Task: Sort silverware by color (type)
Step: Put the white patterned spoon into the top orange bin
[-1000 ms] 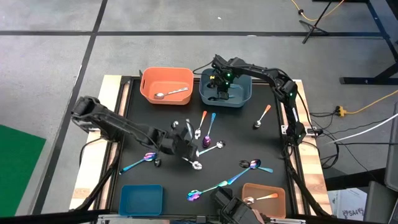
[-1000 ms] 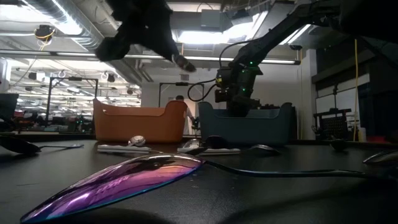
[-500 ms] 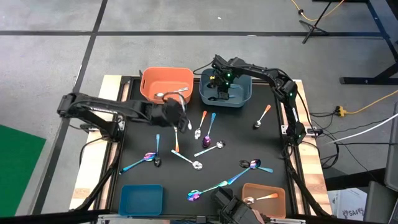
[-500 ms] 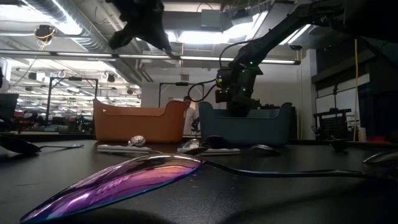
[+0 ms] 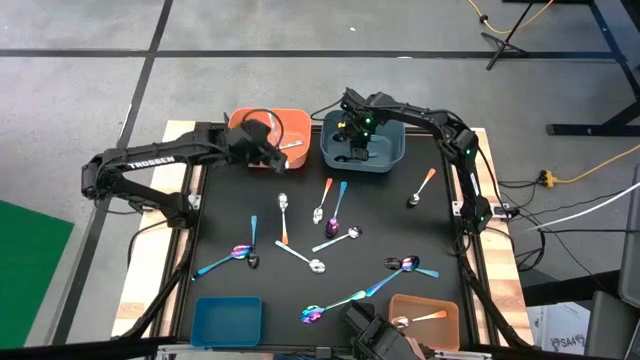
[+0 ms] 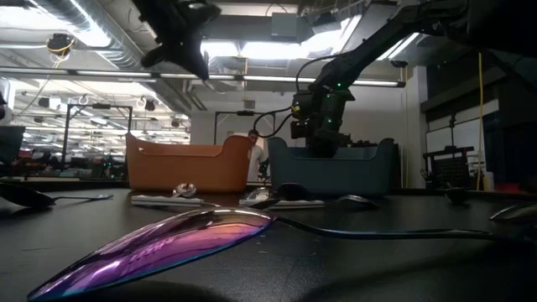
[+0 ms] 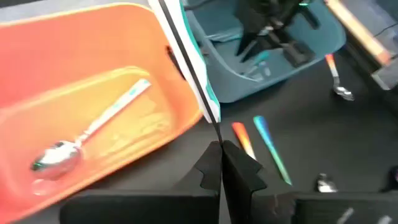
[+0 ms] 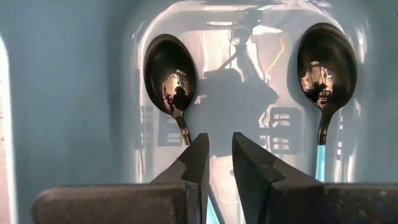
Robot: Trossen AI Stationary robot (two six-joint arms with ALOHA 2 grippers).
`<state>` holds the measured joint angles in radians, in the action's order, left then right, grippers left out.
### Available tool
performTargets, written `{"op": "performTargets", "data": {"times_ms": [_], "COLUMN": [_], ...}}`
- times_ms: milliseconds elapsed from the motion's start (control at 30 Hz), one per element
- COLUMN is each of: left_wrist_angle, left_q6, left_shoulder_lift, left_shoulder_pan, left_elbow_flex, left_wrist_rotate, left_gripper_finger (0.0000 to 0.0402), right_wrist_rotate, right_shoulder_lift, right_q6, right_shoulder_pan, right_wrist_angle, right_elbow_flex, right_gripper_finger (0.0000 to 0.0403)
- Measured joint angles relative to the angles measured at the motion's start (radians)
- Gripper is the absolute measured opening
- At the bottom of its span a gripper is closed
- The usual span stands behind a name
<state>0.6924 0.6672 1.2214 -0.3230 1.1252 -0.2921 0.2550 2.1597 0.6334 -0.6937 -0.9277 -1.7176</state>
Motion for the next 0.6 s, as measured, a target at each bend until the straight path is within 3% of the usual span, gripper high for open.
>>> {"op": "performTargets", "data": {"times_ms": [200,600], "left_wrist_angle": [0.007,0.007], "left_q6": [-0.122,-0.351], "left_shoulder_lift": [0.007,0.011], "left_shoulder_pan": [-0.164,-0.382], "left_elbow_flex": [0.0,0.0], "left_wrist_rotate": [0.079,0.1], "left_gripper_finger": [0.0,0.0], "right_wrist_rotate": [0.0,0.0], "right_shoulder_lift": [0.0,0.0], "right_q6": [0.0,0.0], "right_shoulder_pan": [0.0,0.0], "right_wrist_angle": [-0.019,-0.018], "right_elbow_flex": [0.0,0.0], "right_gripper_finger": [0.006,0.006]}}
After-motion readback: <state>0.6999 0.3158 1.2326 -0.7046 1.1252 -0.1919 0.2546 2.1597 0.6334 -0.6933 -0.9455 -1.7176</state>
